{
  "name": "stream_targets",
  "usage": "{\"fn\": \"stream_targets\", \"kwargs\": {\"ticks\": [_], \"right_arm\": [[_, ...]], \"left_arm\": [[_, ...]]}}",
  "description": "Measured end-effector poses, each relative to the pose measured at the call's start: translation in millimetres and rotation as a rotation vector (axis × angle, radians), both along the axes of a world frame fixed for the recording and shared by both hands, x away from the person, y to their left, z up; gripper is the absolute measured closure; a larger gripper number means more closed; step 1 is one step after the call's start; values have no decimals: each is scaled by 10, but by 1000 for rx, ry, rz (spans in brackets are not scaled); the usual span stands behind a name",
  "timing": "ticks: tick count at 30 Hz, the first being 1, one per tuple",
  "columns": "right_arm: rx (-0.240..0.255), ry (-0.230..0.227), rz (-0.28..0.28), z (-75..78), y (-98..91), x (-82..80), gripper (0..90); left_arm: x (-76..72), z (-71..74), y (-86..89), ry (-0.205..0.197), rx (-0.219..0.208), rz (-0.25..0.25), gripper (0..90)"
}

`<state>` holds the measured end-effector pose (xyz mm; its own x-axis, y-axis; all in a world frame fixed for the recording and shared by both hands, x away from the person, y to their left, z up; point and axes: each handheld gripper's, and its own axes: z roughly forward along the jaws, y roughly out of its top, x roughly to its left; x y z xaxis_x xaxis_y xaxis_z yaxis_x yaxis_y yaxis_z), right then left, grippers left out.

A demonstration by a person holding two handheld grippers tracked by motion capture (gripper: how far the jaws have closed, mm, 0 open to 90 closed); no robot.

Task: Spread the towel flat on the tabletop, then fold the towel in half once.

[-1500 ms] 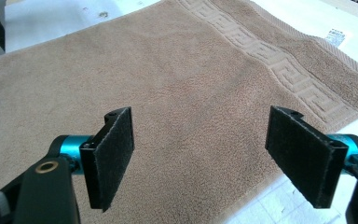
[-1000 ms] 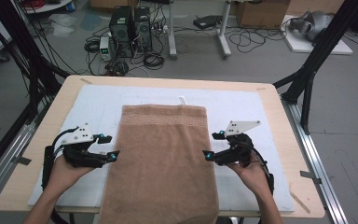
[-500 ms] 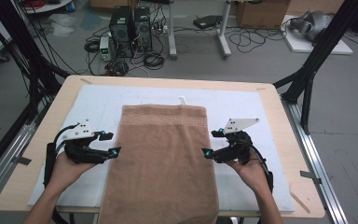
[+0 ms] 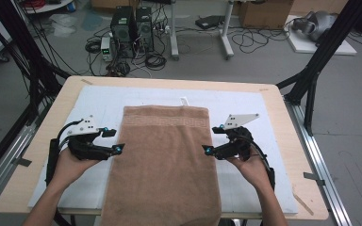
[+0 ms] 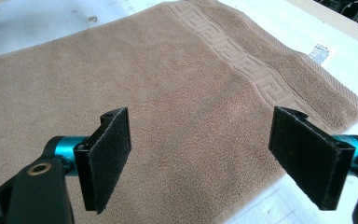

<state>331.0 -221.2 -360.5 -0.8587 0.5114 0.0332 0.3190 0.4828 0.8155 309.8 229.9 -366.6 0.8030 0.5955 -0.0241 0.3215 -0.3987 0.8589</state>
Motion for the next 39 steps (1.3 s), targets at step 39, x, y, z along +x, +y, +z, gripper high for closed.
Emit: {"fn": "stream_targets", "kwargs": {"ticks": [39], "right_arm": [[-136,85,-185,-627,186,840,400]], "left_arm": [[914,-646,-56,74,126,182,466]]}}
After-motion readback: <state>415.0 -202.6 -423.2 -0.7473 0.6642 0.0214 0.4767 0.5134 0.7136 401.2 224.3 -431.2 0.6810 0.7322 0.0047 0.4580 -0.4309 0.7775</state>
